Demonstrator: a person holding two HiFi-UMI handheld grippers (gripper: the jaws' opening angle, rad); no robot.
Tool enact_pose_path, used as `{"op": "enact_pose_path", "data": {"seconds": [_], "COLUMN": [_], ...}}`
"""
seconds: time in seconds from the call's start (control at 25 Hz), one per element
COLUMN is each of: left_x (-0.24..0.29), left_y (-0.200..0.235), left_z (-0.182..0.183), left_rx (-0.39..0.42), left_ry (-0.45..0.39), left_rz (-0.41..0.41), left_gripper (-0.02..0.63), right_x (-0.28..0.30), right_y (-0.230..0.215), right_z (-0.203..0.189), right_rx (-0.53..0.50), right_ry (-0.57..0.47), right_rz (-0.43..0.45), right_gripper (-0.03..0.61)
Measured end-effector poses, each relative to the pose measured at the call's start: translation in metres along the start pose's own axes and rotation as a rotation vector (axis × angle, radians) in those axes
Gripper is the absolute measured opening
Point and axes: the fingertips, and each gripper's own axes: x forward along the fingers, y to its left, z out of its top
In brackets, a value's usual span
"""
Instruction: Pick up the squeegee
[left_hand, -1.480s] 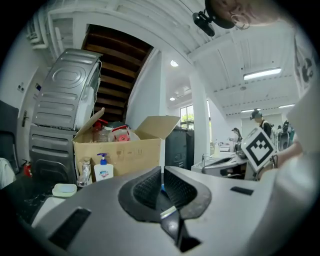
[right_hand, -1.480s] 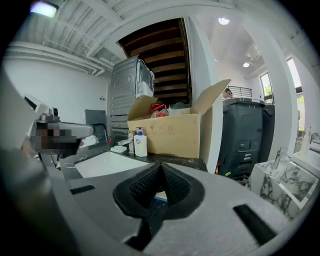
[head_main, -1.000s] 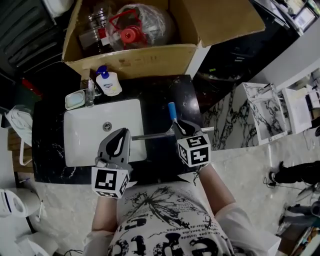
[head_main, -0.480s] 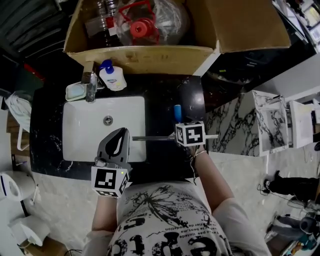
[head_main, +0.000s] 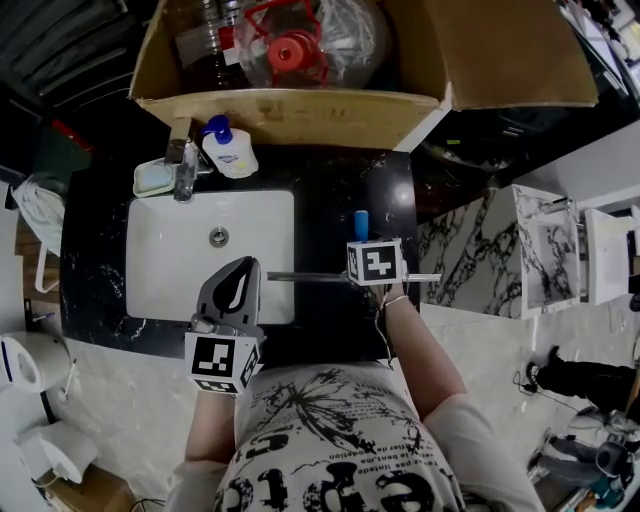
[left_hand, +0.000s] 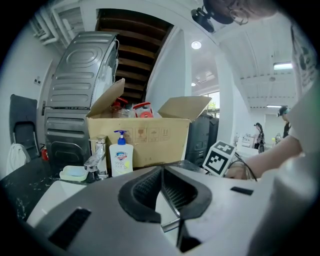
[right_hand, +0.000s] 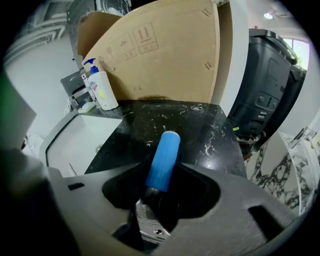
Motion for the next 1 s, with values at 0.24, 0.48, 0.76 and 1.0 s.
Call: {"op": "enact_pose_path", "data": {"seconds": [0.24,0.48,0.76,1.0], "left_x": [0.0,-0.003,-0.005,-0.01], "left_y": [-0.003,-0.001,-0.012,-0.017], "left_z": [0.004,0.006,0.02,0.039], "left_rx": [0.009,0.01,0.024,0.043], "left_ry": [-0.003,-0.011,-0.048,-0.101], "left_rz": [-0.004,0.008,-0.011,-0.003], "left_gripper": [0.018,0.018,0.017,0.018], "right_x": [-0.003,-0.023,-0.086,-0.137], "right_y": [0.001,0.009,0.011,0.007], "right_z": [0.001,0.014,0.053,0.08], "right_rx": [0.037,0.024,-0.013,-0.085], "right_ry": [-0.036,-0.118,-0.384,-0.571], "right_rz": [-0.007,0.012,0.031,-0.003], "right_gripper": [0.144,0.132,0.127,0.124]}}
